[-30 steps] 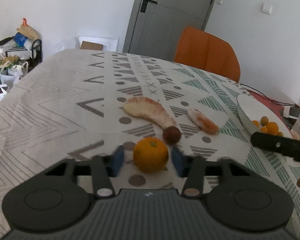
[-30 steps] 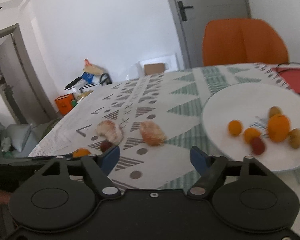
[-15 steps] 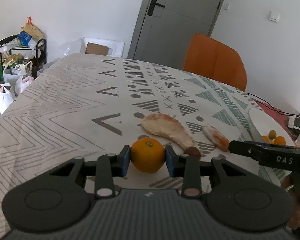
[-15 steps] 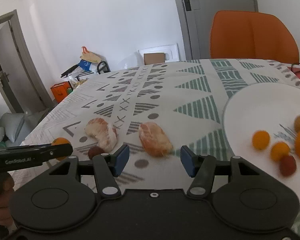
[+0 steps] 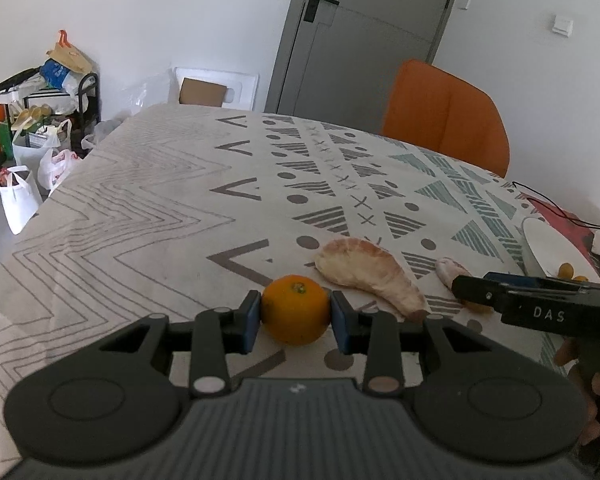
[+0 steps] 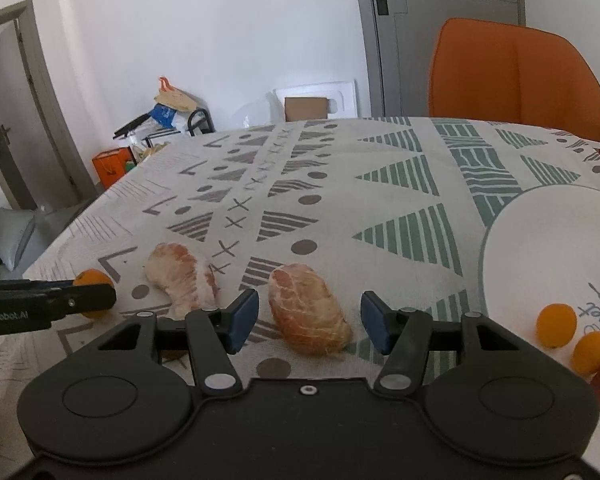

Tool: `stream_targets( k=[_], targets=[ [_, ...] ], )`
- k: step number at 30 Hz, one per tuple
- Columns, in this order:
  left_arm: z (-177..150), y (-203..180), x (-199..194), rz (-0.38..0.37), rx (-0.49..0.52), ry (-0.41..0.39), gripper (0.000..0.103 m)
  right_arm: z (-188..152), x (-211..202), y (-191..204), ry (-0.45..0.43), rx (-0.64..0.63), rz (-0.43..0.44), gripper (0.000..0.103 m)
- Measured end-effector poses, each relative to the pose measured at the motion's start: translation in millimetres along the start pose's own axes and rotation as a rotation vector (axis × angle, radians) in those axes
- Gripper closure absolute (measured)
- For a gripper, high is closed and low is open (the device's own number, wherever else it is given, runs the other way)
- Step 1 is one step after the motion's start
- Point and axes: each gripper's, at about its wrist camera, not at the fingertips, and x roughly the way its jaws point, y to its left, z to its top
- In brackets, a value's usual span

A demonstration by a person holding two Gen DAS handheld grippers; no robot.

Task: Organize fruits
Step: 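Grasp the large orange with the left tool while the right tool grasps the peeled mandarin, then carry the large orange and peeled mandarin over the plate and open both tools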

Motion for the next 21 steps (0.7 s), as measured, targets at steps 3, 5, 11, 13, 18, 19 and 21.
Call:
stream_targets(
  k=[3,5,11,13,18,19,21],
  targets=[
    [-0.6,0.1,1.7,0.002,-0.002,0.005,0.067,-1.8,0.8,4.9,0.0,-0.032,-0.015,0.046],
    [-0.2,-1.6,1.1,-0.002,0.002,0.005,0.067,-2.8,1.0,9.5,0.001,-0.065,-0.025,0.049],
    [-1.6,-7.1,-4.9,-0.013,0.013,-0.004,0.067,-9.2,-7.3,10.1,-0.017,-0.088,-0.024,0.067],
    [-3.7,-8.2,-6.7,-0.016,0.017,-0.004,0.067,-12.1,-11.8,9.9,-0.02,-0.085,-0.021,0.069],
    [-7.4,-12.7,-11.9,-0.023,0.023,-0.007,0.067,-18.1,-23.4,7.4,-0.024,-0.054,-0.01,0.073],
    [-8.3,-13.8,-13.1,-0.026,0.026,-0.01,0.067,-19.2,-25.4,7.7,-0.024,-0.053,-0.008,0.073],
    [-10.6,-15.9,-14.5,-0.032,0.03,-0.012,0.067,-22.3,-30.9,8.2,-0.026,-0.052,-0.008,0.073]
  ],
)
